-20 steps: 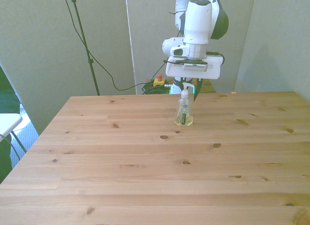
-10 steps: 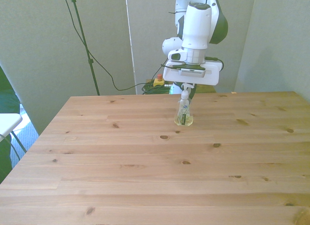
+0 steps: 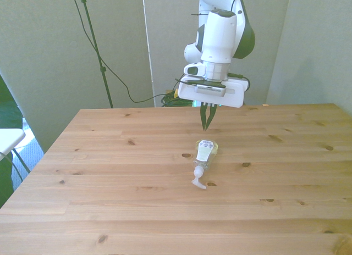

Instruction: Knock down the sanitizer

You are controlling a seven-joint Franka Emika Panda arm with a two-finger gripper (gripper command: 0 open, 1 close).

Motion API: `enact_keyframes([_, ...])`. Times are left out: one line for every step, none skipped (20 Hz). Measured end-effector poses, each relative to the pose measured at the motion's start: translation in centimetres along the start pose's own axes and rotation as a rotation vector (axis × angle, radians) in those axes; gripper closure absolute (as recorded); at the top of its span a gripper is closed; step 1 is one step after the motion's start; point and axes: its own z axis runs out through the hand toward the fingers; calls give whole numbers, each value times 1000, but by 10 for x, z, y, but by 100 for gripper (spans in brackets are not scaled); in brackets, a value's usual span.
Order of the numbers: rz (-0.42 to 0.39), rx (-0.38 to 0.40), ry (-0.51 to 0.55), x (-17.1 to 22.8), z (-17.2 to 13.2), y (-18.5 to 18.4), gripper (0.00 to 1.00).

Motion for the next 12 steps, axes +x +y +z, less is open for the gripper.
enact_keyframes([10,2,3,9,1,-4,100])
enact_keyframes([19,6,6,17,2,-8,100])
enact_keyframes([28,10,10,25,3,-13,100])
enact_keyframes([35,15,12,33,4,-20,100])
enact_keyframes([42,20,13,39,6,-26,100])
enact_keyframes([46,24,14,45,7,-33,100])
enact_keyframes([48,27,17,49,9,-38,100])
enact_keyframes([50,30,18,53,11,-44,100])
enact_keyframes([53,32,18,56,13,-48,100])
enact_keyframes([58,37,14,58,14,-53,100])
enact_keyframes([63,41,7,59,16,-57,0])
enact_keyframes([66,43,1,59,18,-61,0])
